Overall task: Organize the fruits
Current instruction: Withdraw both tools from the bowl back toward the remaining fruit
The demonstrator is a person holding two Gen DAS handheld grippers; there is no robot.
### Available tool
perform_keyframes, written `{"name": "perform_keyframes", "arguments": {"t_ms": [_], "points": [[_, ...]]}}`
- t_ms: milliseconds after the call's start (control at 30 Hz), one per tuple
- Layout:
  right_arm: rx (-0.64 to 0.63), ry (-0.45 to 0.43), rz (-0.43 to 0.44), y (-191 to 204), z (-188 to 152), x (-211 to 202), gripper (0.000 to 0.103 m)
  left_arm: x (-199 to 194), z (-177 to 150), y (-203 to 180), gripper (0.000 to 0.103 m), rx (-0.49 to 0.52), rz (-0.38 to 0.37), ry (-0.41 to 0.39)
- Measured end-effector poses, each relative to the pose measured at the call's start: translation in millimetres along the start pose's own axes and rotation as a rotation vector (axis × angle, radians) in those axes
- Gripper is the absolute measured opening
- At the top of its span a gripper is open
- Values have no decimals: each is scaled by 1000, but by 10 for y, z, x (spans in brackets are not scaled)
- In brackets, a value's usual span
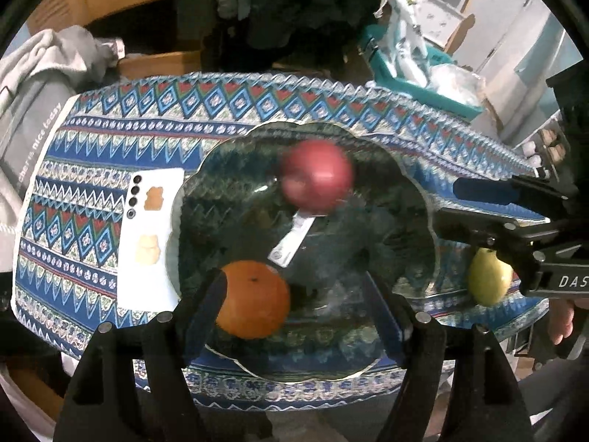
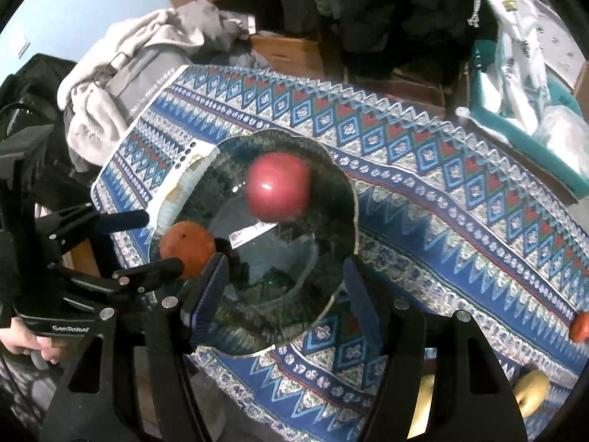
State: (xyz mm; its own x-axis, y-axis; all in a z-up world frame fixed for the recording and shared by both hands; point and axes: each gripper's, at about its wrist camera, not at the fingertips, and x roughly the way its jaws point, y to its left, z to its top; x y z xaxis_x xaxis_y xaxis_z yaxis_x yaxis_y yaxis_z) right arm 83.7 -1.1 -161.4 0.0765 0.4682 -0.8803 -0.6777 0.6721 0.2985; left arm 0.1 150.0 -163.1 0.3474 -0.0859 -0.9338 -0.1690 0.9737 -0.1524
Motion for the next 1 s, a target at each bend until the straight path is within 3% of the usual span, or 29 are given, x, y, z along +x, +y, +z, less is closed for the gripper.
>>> {"name": "perform_keyframes", "arguments": {"t_ms": [167, 467, 800, 1000], "points": [[10, -41, -33, -40, -51, -278, 71, -104, 53, -125, 77, 13, -17, -23], [-1, -90, -188, -172, -224, -786, 75, -323, 137, -404, 77, 37, -55, -66], [68, -148, -264, -514, -519, -1375, 85, -450, 179, -968, 81, 131, -101, -81], [137, -174, -295, -823, -730, -1626, 86, -441, 196, -1301, 81, 177, -125, -69]]}}
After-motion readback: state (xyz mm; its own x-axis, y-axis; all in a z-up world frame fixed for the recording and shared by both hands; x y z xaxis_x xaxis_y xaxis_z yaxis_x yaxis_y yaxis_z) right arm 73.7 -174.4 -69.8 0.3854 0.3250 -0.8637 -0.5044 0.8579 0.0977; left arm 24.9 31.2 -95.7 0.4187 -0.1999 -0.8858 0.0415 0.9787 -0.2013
